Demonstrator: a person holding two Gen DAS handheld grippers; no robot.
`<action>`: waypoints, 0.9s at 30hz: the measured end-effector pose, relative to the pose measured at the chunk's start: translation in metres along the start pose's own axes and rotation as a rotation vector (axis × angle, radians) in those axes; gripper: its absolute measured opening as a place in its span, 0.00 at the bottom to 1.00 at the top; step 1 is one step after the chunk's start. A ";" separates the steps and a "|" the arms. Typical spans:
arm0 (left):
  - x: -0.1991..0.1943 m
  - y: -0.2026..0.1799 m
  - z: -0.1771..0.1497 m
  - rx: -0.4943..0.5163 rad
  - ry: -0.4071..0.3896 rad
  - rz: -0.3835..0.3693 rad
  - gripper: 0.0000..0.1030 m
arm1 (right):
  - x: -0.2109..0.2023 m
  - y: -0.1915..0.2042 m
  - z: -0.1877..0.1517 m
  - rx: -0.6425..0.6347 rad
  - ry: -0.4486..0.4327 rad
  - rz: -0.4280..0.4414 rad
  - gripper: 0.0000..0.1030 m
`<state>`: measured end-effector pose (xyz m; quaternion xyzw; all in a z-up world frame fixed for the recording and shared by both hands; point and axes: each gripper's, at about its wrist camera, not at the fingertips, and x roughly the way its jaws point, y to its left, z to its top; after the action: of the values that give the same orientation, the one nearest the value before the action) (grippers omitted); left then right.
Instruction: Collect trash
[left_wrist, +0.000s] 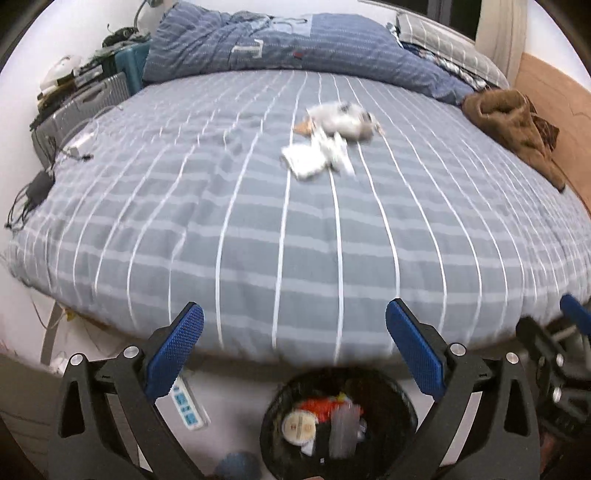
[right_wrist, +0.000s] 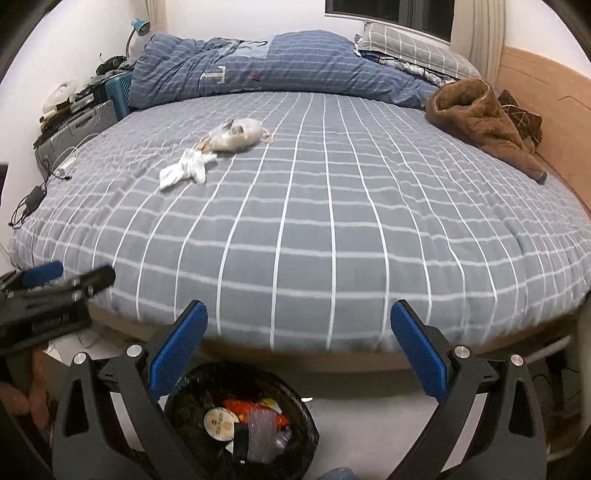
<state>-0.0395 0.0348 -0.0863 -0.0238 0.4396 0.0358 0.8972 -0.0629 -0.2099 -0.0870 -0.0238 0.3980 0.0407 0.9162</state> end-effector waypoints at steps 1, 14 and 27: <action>0.003 0.000 0.006 -0.004 -0.004 -0.004 0.94 | 0.005 0.000 0.007 0.001 -0.003 0.002 0.93; 0.063 -0.020 0.080 0.033 -0.035 -0.012 0.94 | 0.064 -0.006 0.086 0.000 -0.039 0.017 0.93; 0.127 -0.025 0.128 0.072 -0.002 -0.009 0.79 | 0.116 -0.006 0.140 0.000 -0.044 0.019 0.93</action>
<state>0.1410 0.0253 -0.1076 0.0064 0.4396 0.0158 0.8980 0.1185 -0.1989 -0.0760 -0.0192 0.3780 0.0498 0.9243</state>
